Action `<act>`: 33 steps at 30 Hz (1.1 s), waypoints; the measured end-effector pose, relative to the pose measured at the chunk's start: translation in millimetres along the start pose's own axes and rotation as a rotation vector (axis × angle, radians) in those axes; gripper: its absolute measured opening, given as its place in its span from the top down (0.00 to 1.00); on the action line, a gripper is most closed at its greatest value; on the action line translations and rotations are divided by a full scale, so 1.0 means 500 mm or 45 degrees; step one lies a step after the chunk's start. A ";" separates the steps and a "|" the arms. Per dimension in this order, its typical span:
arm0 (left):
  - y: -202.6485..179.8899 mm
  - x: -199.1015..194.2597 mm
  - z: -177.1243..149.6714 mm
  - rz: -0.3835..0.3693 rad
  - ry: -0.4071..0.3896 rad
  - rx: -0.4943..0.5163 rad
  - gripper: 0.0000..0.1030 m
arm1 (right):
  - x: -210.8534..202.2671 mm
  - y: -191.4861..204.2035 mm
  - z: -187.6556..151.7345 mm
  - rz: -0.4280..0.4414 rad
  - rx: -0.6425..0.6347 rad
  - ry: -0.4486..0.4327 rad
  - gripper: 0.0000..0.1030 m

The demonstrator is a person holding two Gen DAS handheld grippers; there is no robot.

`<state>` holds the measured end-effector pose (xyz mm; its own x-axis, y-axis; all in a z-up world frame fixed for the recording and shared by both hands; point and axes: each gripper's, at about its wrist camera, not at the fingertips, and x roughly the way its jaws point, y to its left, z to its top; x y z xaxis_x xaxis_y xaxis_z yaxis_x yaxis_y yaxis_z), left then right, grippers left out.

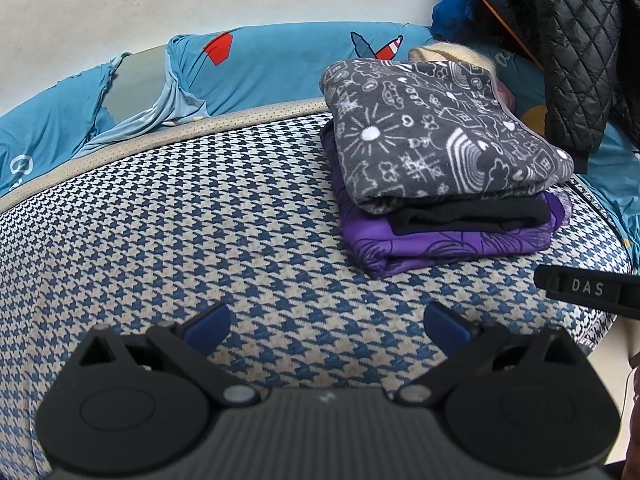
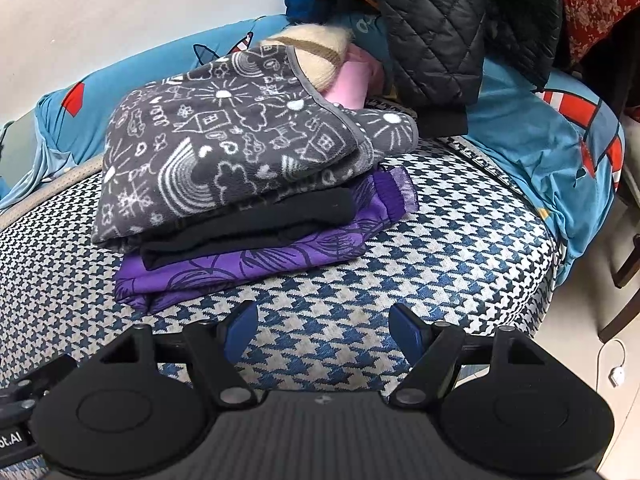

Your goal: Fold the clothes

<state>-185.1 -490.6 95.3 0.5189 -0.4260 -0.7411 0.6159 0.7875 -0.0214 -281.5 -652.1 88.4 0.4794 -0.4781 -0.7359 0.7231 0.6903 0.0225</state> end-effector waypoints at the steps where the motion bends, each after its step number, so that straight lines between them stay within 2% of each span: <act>1: 0.000 0.000 0.000 0.000 0.000 0.000 0.00 | 0.000 0.001 0.000 -0.001 -0.001 0.000 0.30; 18: 0.014 -0.001 -0.004 0.003 0.005 -0.006 0.00 | -0.003 0.019 0.000 0.008 -0.029 -0.001 0.30; 33: 0.046 0.010 -0.017 0.023 0.043 -0.023 0.00 | -0.013 0.077 -0.006 0.061 -0.125 -0.015 0.30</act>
<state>-173.6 -470.5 85.3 0.5095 -0.3964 -0.7638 0.5955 0.8031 -0.0196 -258.0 -620.7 92.0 0.5182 -0.4494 -0.7277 0.6474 0.7621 -0.0097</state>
